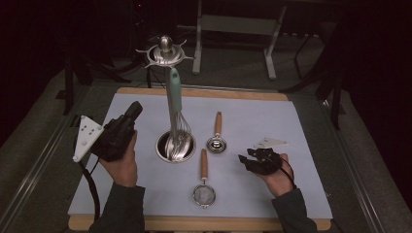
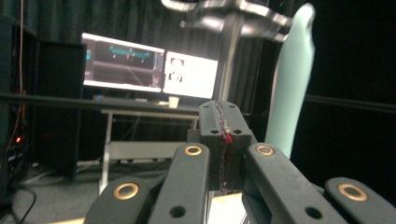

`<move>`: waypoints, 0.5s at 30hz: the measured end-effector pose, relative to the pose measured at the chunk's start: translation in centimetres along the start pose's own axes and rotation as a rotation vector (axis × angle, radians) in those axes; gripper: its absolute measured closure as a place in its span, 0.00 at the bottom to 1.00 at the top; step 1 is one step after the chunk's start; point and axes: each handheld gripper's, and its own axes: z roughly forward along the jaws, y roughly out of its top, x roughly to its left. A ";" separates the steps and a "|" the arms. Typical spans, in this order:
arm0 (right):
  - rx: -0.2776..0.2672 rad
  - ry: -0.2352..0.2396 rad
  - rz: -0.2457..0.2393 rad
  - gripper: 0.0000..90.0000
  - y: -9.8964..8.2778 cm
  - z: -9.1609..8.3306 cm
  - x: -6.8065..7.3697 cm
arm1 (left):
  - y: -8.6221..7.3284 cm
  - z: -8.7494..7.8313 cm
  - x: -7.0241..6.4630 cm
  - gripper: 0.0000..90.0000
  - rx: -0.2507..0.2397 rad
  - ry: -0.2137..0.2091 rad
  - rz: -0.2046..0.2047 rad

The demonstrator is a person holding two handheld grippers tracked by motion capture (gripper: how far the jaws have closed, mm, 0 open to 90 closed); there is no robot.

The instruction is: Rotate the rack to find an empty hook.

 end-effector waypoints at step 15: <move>-0.009 -0.001 0.007 0.59 0.0 -0.1 -0.1 | 2.2 0.9 -1.4 1.00 -0.100 -0.046 0.026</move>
